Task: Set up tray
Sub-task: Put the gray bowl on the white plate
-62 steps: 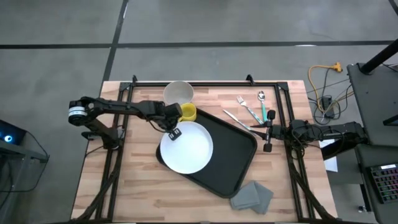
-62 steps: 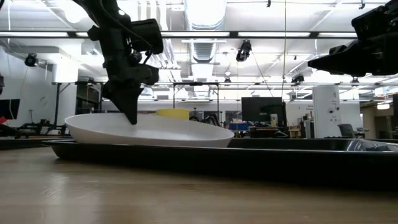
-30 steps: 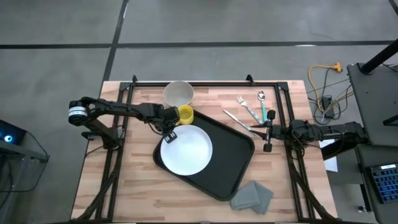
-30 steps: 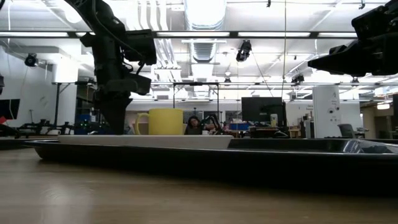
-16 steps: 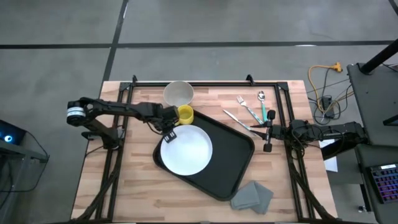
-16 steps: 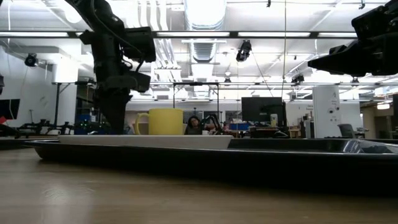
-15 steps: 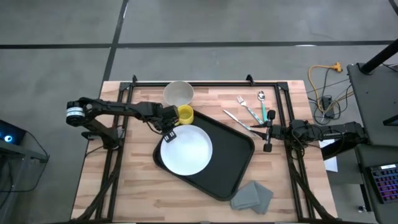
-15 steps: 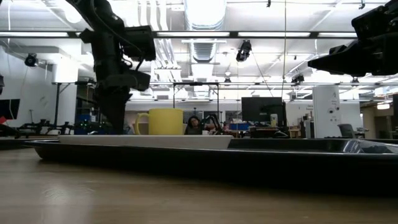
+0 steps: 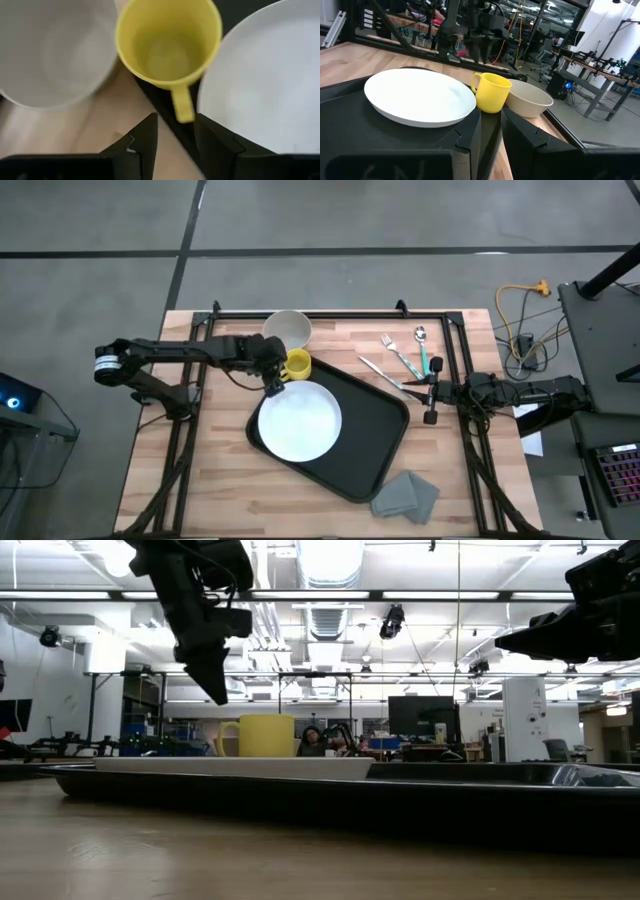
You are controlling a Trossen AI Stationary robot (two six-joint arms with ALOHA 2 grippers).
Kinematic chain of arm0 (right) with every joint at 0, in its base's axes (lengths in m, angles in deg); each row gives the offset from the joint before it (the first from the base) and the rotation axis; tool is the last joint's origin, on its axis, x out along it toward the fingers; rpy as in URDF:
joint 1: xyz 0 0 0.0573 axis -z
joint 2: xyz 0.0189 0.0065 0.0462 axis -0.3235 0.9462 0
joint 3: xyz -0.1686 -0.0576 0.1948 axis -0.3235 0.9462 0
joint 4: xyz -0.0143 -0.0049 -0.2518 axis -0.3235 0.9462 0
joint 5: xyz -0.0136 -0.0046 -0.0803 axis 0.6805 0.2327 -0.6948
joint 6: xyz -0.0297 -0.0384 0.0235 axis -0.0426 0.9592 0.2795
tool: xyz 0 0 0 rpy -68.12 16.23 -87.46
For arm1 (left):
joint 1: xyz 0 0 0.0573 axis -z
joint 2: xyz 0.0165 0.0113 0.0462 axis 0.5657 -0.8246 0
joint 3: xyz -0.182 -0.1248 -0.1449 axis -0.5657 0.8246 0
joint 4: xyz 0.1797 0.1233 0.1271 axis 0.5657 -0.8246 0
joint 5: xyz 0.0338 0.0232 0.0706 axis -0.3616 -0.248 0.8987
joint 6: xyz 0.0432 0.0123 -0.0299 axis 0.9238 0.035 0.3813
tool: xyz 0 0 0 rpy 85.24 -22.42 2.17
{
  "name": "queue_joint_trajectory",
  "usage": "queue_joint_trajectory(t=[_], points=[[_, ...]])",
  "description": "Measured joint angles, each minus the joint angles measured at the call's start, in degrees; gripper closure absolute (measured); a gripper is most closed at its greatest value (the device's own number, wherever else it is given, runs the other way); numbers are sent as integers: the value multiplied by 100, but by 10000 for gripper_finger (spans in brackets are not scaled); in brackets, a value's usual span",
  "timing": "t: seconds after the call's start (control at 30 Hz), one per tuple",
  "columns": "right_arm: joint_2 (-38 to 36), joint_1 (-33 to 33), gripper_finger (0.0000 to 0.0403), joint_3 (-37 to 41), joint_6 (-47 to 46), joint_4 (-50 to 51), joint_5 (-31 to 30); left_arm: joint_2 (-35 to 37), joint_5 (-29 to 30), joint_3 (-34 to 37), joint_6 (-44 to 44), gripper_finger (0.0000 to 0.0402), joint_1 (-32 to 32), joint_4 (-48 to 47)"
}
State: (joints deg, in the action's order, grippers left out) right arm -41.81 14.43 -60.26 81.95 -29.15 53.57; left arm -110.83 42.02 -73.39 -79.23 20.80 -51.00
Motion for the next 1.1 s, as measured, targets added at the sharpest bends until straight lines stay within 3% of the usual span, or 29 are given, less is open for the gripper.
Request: queue_joint_trajectory(t=[0.17, 0.4, 0.7, 1.1], points=[[0, 0, 335, 0, -1, 2, 0, -1, 142, 94, 1536, 289, -1, 15], [-2, -4, 335, -1, -2, 1, 0, -2, 163, 108, 2561, 289, -363, 117], [-2, -2, 335, 0, 12, 1, 0, -4, 174, 286, 3627, 289, -1125, 596], [-2, -2, 335, -2, 2, 0, 0, -100, 137, 580, 4198, 289, -1234, 1203]])
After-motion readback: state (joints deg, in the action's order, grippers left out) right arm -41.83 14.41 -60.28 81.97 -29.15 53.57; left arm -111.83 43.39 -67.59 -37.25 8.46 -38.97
